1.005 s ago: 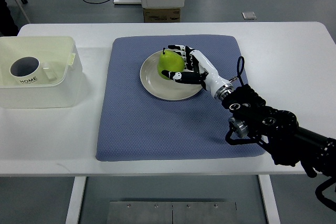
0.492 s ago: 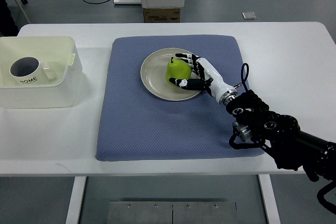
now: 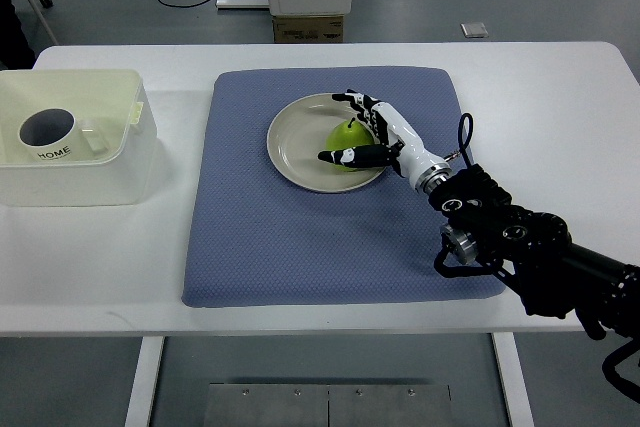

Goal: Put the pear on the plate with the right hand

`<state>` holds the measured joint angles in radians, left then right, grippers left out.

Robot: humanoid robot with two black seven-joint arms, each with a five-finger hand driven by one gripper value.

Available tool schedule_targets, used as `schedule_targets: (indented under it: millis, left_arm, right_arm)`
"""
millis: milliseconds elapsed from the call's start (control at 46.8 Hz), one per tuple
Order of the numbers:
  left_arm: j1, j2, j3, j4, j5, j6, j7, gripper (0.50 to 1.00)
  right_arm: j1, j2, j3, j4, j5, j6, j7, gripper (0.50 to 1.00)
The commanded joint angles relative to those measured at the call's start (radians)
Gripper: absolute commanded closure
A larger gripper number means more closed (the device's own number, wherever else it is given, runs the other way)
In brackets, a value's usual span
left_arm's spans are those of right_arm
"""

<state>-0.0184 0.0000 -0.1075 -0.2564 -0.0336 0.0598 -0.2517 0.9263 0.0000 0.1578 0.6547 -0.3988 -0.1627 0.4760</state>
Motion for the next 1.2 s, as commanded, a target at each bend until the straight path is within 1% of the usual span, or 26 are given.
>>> schedule_targets:
  millis: [0,86,321,449,641,898,1176]
  left_arm:
    - [0.0,0.0,0.0,0.0,0.0,0.0,0.0,0.5]
    - [0.0,0.0,0.0,0.0,0.0,0.0,0.0,0.5]
    - [0.0,0.0,0.0,0.0,0.0,0.0,0.0,0.5]
    - [0.0,0.0,0.0,0.0,0.0,0.0,0.0,0.5]
    - [0.0,0.0,0.0,0.0,0.0,0.0,-0.001,0.5]
    - [0.0,0.0,0.0,0.0,0.0,0.0,0.0,0.5]
    - [0.0,0.0,0.0,0.0,0.0,0.0,0.0,0.5]
  right_arm:
    - [0.008,0.0,0.0,0.0,0.0,0.002,0.0,0.5]
    - [0.013,0.0,0.002,0.002,0.002,0.006,0.0,0.5]
    - [0.011,-0.089,0.048,0.003,0.002,0.022,0.0,0.5]
    - [0.008,-0.139,0.06,0.003,0.002,0.045,0.001,0.5]
    - [-0.001,-0.187,0.08,0.003,0.003,0.063,0.003,0.5]
    - [-0.047,-0.221,0.147,0.0,0.037,0.061,0.0,0.5]
    - [-0.078,-0.222,0.287,0.002,0.149,0.049,0.003,0.5]
